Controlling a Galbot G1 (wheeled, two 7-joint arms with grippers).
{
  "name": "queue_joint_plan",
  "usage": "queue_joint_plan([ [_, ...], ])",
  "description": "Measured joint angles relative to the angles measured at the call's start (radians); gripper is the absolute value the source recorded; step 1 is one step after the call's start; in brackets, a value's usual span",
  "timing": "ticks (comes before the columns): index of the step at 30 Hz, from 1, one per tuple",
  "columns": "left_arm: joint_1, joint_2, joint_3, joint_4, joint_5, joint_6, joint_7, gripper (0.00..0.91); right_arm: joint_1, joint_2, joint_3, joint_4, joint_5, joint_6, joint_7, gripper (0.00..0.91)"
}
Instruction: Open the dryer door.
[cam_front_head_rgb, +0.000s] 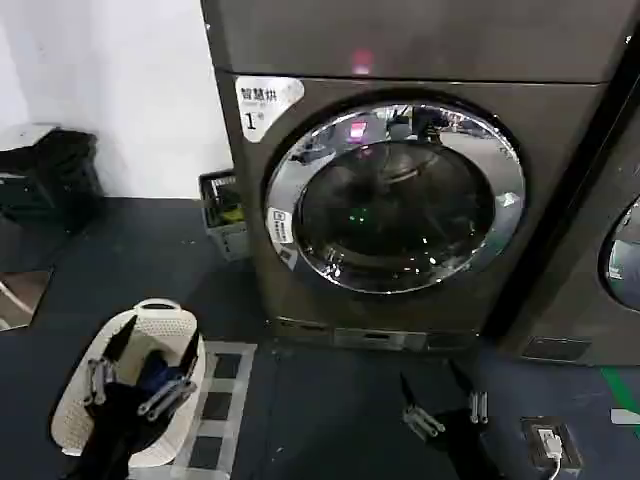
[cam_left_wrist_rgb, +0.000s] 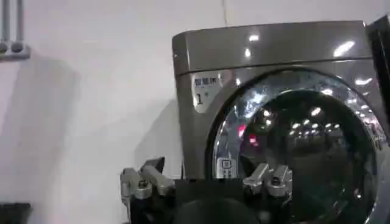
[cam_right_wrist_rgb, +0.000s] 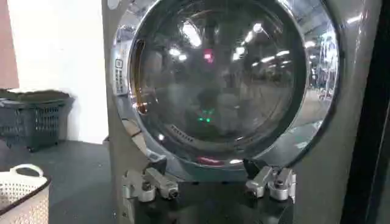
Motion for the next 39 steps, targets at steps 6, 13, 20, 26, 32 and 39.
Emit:
queue_joint_plan([
  [6,-0.007,-0.002,0.008,0.000,-0.004,0.021,0.006,0.907,0.079,-0.055,0.046,-0.032,0.089,-0.036,-0.030,0.907],
  [13,-0.016,-0.013,0.005,0.006,-0.008,-0.013,0.004,0.907,0.251,-0.197,0.049,-0.095,0.198,-0.094,-0.100,0.907],
  [20,-0.013,0.005,0.009,0.029,-0.023,-0.039,-0.003,0.907,0.456,-0.359,0.009,-0.201,0.277,-0.102,-0.146,0.907],
  [26,-0.013,-0.004,0.008,0.044,-0.023,-0.051,-0.001,0.907,0.583,-0.458,-0.053,-0.281,0.316,-0.096,-0.182,0.907],
  [32,-0.015,-0.009,0.004,0.051,-0.027,-0.060,0.002,0.907,0.707,-0.516,-0.151,-0.348,0.339,-0.097,-0.199,0.907],
  [39,-0.021,-0.022,0.002,0.060,-0.026,-0.062,0.002,0.907,0.858,-0.488,-0.286,-0.415,0.337,-0.085,-0.205,0.907],
])
